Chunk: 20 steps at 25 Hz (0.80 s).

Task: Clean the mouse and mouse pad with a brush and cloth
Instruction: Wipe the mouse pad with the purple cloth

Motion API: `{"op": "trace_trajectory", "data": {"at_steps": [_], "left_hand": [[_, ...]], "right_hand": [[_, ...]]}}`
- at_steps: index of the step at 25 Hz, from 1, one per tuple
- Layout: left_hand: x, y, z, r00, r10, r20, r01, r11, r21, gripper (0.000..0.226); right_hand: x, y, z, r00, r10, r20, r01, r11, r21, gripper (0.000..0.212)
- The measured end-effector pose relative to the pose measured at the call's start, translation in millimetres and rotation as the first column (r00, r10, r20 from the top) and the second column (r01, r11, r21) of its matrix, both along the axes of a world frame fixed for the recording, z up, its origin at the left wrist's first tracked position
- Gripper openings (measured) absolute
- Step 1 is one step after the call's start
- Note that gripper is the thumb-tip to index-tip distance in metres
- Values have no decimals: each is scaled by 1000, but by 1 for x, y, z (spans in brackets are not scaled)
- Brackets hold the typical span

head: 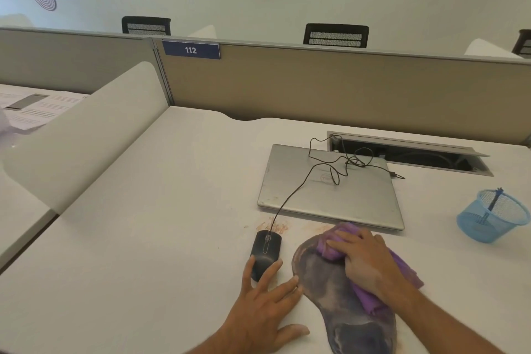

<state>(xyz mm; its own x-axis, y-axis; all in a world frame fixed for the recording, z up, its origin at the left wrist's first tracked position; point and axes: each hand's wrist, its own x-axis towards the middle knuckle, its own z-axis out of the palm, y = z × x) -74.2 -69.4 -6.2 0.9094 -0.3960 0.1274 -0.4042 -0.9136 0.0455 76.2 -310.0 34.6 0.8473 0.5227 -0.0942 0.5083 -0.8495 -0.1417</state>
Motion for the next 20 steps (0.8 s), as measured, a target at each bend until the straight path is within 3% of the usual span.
{"op": "trace_trajectory", "data": {"at_steps": [3, 5, 9, 11, 14, 15, 19, 20], "left_hand": [[-1, -1, -2, 1000, -3, 11, 4, 1000, -25, 65], [-1, -1, -3, 1000, -9, 26, 10, 999, -44, 64], [0, 0, -4, 1000, -1, 4, 1, 1000, -13, 65], [0, 0, -5, 1000, 3, -6, -3, 1000, -26, 65], [0, 0, -7, 1000, -2, -6, 2, 999, -46, 66], [0, 0, -7, 1000, -8, -5, 8, 999, -40, 66], [2, 0, -3, 1000, -6, -26, 6, 1000, -22, 68], [1, 0, -2, 1000, -6, -31, 5, 1000, -22, 68]], "right_hand": [[-21, 7, -7, 931, 360, 58, -364, 925, 112, 49], [-35, 7, -13, 877, 480, 5, -480, 876, 40, 50], [-4, 15, 1, 998, 66, 5, -66, 998, -8, 49], [-7, 26, 8, 998, 62, 22, -62, 998, -3, 47], [-37, 35, -8, 921, 382, 81, -383, 924, -4, 37], [-37, 35, -9, 925, 376, 51, -375, 926, -35, 40], [10, 31, 4, 999, -39, 7, 40, 996, -77, 52], [13, 30, 7, 997, -73, 11, 73, 996, -54, 52]]}}
